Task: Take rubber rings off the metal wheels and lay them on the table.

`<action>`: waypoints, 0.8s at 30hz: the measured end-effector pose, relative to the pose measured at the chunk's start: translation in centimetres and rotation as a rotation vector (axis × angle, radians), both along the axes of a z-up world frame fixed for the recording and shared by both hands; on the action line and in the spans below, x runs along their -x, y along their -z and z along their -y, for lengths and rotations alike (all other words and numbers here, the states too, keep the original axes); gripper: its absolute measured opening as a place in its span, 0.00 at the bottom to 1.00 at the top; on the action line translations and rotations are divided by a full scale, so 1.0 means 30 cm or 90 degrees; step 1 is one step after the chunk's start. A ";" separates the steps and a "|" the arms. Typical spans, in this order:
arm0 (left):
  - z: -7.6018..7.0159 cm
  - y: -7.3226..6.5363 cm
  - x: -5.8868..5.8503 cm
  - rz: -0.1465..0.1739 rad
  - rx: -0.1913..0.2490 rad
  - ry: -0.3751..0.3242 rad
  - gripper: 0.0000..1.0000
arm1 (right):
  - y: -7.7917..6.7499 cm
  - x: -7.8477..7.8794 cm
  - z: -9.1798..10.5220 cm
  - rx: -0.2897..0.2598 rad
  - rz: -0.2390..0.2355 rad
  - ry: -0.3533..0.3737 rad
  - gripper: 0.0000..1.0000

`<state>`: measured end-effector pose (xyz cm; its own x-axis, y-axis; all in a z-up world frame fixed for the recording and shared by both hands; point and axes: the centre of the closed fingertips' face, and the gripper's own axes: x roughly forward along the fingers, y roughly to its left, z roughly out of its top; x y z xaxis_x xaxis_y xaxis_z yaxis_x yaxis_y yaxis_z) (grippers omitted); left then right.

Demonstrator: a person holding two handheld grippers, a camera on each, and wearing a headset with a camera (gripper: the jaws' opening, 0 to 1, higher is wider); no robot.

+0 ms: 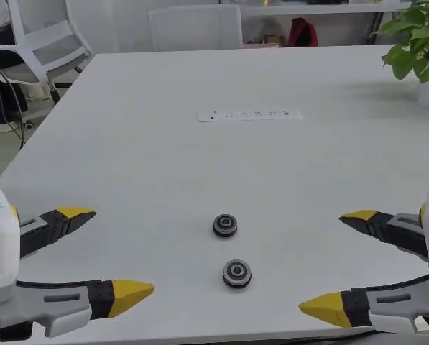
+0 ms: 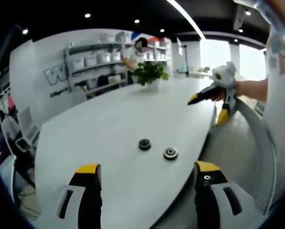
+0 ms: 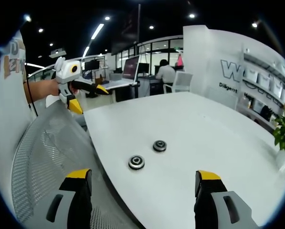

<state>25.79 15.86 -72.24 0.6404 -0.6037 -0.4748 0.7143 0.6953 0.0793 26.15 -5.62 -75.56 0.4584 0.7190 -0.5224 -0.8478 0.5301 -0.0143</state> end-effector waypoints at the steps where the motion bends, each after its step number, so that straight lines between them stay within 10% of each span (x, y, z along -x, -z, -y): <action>1: 0.000 0.000 0.000 0.000 0.000 0.000 0.80 | 0.001 0.000 -0.001 0.001 0.000 -0.002 0.89; 24: 0.032 -0.006 -0.040 0.008 -0.034 0.036 0.77 | -0.008 -0.067 -0.040 0.011 0.016 -0.035 0.84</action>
